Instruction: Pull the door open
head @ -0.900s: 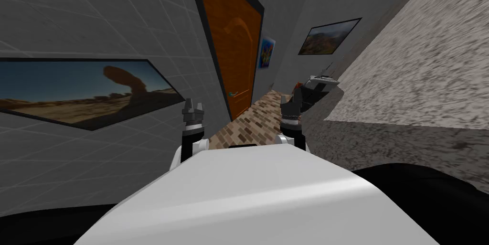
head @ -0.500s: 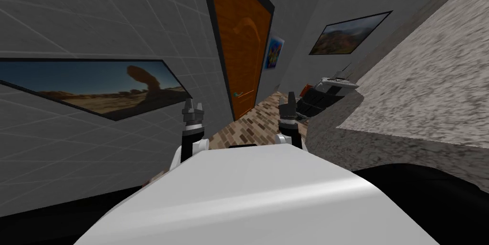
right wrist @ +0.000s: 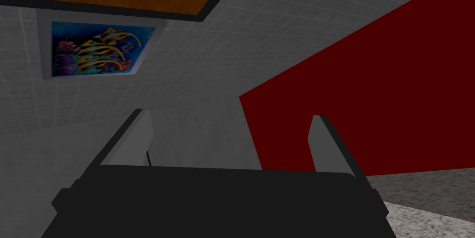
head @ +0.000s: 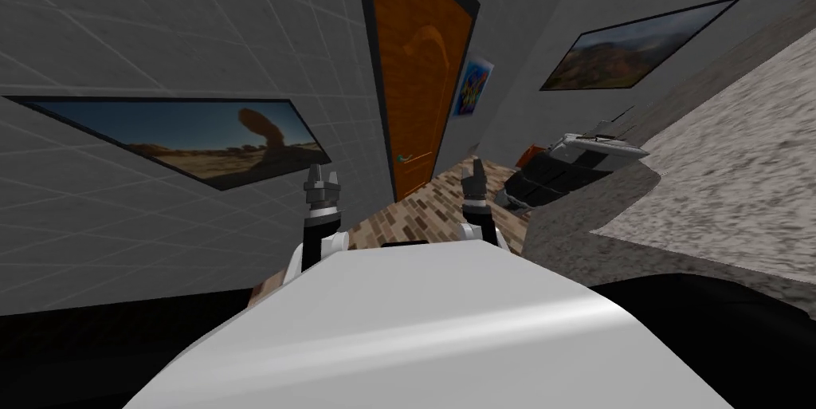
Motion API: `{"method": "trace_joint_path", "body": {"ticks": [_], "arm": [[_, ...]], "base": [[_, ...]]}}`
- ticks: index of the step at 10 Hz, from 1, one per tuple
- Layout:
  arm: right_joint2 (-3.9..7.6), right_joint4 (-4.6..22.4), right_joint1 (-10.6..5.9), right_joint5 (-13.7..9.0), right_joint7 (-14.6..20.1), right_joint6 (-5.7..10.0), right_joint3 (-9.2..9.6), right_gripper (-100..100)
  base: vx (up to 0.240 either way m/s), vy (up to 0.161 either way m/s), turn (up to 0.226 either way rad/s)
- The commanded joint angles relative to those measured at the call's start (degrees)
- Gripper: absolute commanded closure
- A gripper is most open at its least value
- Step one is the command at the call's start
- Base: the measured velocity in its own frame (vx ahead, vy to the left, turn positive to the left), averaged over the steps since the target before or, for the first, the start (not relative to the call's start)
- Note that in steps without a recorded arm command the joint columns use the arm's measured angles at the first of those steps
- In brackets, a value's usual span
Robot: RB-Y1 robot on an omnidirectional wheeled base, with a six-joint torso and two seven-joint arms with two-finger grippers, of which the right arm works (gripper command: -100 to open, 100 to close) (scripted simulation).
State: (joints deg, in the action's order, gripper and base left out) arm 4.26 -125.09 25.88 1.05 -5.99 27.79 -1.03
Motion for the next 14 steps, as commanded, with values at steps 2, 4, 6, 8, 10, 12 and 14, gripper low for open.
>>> {"method": "trace_joint_path", "body": {"ticks": [2,4,6,8,10,12,14], "arm": [[0.57,4.4,-1.53,0.7,1.2,0.65,-0.89,-100],[1.2,8.0,-2.85,1.2,2.4,1.23,-1.86,-100],[1.86,11.7,-4.22,1.7,3.6,1.84,-2.88,-100],[2.2,14.4,-4.95,2.0,4.2,2.16,-3.42,-100],[2.88,18.2,-6.42,2.5,5.5,2.81,-4.5,-100],[3.24,21.0,-7.2,2.8,6.2,3.15,-5.08,-100],[3.95,24.6,-8.75,3.4,7.5,3.84,-6.22,-100]], "base": [[0.058,-0.024,0.188],[0.058,-0.029,0.209],[0.069,-0.035,0.205],[0.038,-0.023,0.094],[0.062,-0.029,0.215],[0.043,-0.026,0.088],[0.061,-0.045,0.218]]}}
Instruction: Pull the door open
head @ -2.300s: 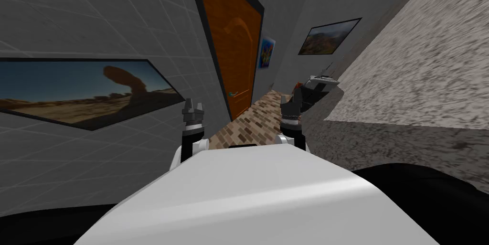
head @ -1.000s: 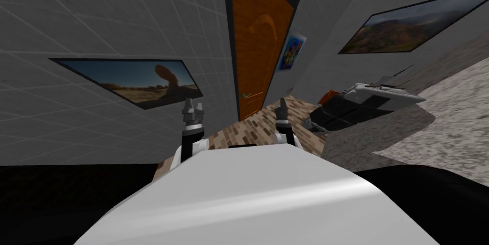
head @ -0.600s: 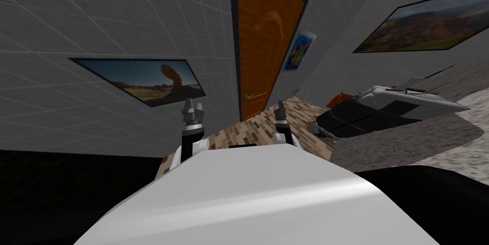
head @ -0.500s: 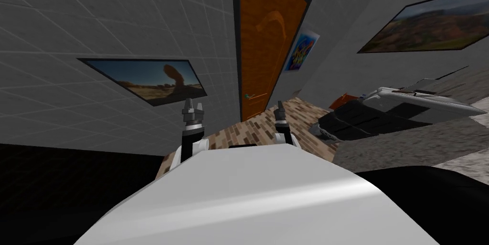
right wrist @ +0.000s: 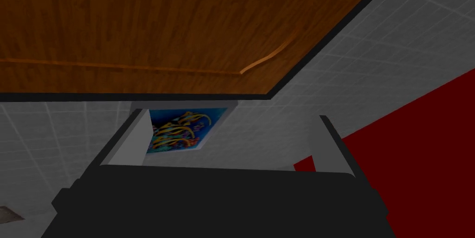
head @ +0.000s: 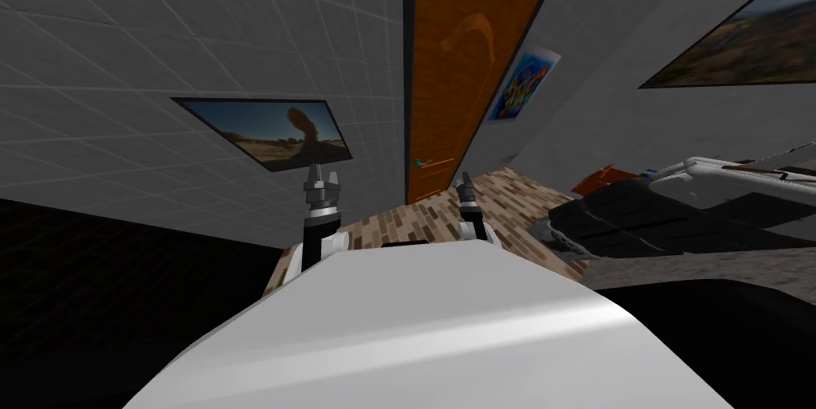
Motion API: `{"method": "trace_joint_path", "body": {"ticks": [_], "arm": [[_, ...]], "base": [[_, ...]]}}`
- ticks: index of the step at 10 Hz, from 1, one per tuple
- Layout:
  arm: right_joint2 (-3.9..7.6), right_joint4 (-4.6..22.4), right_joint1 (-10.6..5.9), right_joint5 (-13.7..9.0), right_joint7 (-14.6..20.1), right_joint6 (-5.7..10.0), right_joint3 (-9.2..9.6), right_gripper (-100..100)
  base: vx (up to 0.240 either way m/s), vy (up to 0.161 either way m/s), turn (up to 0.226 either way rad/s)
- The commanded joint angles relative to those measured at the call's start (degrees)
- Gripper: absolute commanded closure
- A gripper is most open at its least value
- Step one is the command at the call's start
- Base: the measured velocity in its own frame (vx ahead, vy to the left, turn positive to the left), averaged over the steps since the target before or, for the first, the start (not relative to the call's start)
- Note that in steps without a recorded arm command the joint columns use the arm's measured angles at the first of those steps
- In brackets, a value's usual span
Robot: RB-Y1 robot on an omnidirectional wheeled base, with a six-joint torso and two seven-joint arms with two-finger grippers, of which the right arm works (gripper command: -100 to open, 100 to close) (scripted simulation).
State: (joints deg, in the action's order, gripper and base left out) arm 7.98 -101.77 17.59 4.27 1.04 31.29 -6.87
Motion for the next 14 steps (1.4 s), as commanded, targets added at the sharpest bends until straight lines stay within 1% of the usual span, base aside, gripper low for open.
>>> {"method": "trace_joint_path", "body": {"ticks": [1,2,3,4,5,7,8,9,10,11,12,13,14], "arm": [[0.23,2.1,-0.45,0.2,0.5,0.33,-0.38,-100],[0.59,4.1,-1.24,0.5,1.2,0.68,-0.97,-100],[0.59,4.5,-1.24,0.5,1.2,0.68,-0.97,-100],[0.95,6.4,-2.04,0.8,1.9,1.04,-1.56,-100],[0.95,6.8,-2.04,0.8,1.9,1.04,-1.56,-100],[1.67,10.6,-3.63,1.4,3.3,1.74,-2.73,-100],[1.67,11.4,-3.63,1.4,3.3,1.74,-2.73,-100],[2.03,13.7,-4.43,1.7,4.0,2.09,-3.32,-100],[2.39,15.1,-5.23,2.0,4.7,2.44,-3.91,-100],[2.39,16.1,-5.23,2.0,4.7,2.44,-3.91,-100],[2.74,17.8,-6.03,2.2,5.4,2.8,-4.5,-100],[2.74,18.4,-6.03,2.2,5.4,2.8,-4.5,-100],[3.09,20.4,-6.81,2.5,6.1,3.14,-5.08,-100]], "base": [[0.045,-0.04,0.068],[0.038,-0.027,0.125],[0.028,-0.023,0.069],[0.035,-0.021,0.15],[0.032,-0.024,0.06],[0.044,-0.04,0.177],[0.04,-0.041,0.076],[0.045,-0.033,0.11],[0.051,-0.04,0.189],[0.037,-0.032,0.081],[0.035,-0.032,0.149],[0.026,-0.031,0.072],[0.03,-0.028,0.136]]}}
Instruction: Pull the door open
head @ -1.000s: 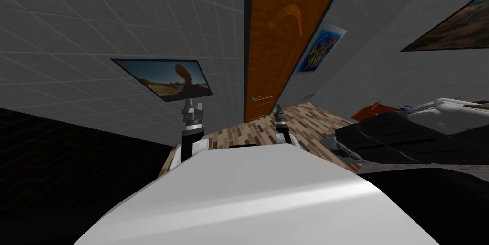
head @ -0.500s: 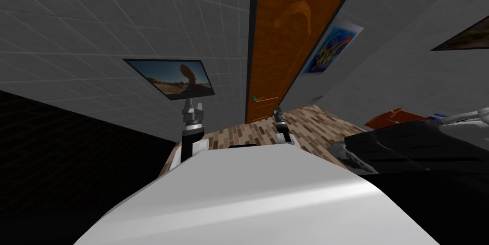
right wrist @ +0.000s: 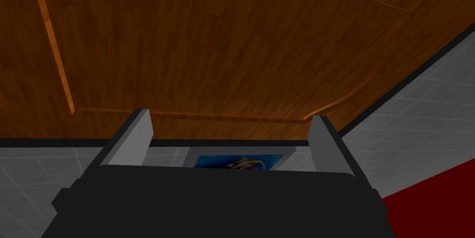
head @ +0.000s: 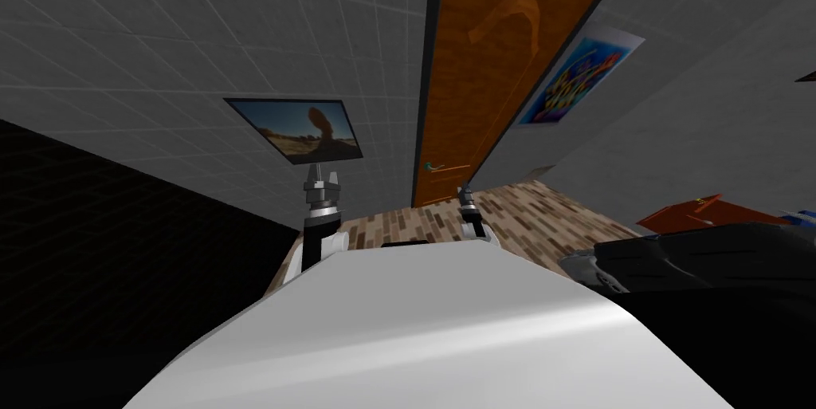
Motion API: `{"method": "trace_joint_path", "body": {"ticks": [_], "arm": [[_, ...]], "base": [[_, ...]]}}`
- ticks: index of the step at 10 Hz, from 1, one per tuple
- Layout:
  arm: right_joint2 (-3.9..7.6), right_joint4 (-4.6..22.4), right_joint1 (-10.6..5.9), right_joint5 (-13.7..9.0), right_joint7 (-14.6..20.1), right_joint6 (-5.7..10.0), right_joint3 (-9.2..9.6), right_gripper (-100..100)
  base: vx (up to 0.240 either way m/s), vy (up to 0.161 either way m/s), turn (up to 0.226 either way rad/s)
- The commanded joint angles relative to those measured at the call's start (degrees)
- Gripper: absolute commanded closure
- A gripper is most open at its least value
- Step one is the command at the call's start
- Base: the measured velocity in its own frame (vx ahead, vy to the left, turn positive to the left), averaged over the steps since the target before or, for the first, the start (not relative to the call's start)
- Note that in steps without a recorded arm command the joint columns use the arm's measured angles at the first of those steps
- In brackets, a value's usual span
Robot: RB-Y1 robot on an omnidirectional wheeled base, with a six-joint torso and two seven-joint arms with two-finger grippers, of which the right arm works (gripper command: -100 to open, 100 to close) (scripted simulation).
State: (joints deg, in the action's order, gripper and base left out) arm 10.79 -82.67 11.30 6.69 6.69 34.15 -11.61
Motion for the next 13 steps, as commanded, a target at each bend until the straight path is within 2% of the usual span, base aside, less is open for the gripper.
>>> {"method": "trace_joint_path", "body": {"ticks": [1,2,3,5,8,11,12,13], "arm": [[0.28,1.6,-0.52,0.1,0.4,0.28,-0.33,-100],[0.62,3.8,-1.3,0.4,1.1,0.62,-0.91,-100],[0.62,3.8,-1.3,0.4,1.1,0.62,-0.91,-100],[1.3,7.7,-2.84,1.0,2.4,1.3,-2.04,-100],[1.62,10.5,-3.56,1.2,3.1,1.62,-2.58,-100],[2.56,16.3,-5.7,2.0,5.0,2.57,-4.16,-100],[2.56,16.7,-5.7,2.0,5.0,2.57,-4.16,-100],[2.85,18.6,-6.36,2.3,5.5,2.86,-4.64,-100]], "base": [[0.03,-0.025,0.077],[0.031,-0.027,0.14],[0.024,-0.031,0.063],[0.036,-0.041,0.176],[0.032,-0.037,0.087],[0.036,-0.045,0.184],[0.03,-0.043,0.067],[0.026,-0.036,0.145]]}}
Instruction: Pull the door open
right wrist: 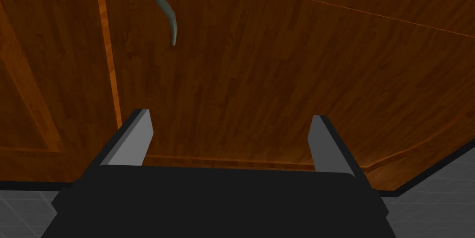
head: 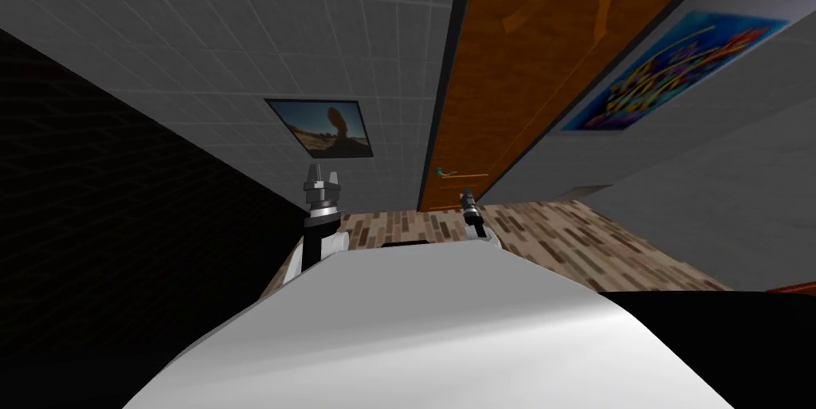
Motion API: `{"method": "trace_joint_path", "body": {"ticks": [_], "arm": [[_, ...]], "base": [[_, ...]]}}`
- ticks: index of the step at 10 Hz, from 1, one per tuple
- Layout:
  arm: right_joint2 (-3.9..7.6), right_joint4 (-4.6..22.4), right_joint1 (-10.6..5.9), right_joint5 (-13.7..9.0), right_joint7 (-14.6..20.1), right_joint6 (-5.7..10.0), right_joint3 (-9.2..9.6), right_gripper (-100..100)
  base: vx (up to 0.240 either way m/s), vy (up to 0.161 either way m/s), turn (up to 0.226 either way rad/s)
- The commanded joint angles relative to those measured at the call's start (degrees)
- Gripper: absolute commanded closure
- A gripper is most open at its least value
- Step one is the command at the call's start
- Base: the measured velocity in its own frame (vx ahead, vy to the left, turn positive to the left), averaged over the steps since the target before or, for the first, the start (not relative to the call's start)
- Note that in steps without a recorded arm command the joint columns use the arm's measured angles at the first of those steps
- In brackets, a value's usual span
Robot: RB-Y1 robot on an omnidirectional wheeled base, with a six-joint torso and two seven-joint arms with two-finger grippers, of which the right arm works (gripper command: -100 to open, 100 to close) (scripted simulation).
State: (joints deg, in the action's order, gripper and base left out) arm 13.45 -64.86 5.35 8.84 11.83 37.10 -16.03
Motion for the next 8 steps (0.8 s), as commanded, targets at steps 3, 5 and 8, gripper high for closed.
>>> {"method": "trace_joint_path", "body": {"ticks": [3,5,8], "arm": [[1.01,6.3,-2.28,0.8,2.0,0.73,-1.6,-100],[1.26,7.9,-2.84,1.0,2.5,0.98,-2.02,-100],[1.92,12.3,-4.35,1.6,3.8,1.65,-3.14,-100]], "base": [[0.036,-0.051,0.205],[0.022,-0.036,0.092],[0.023,-0.045,0.199]]}}
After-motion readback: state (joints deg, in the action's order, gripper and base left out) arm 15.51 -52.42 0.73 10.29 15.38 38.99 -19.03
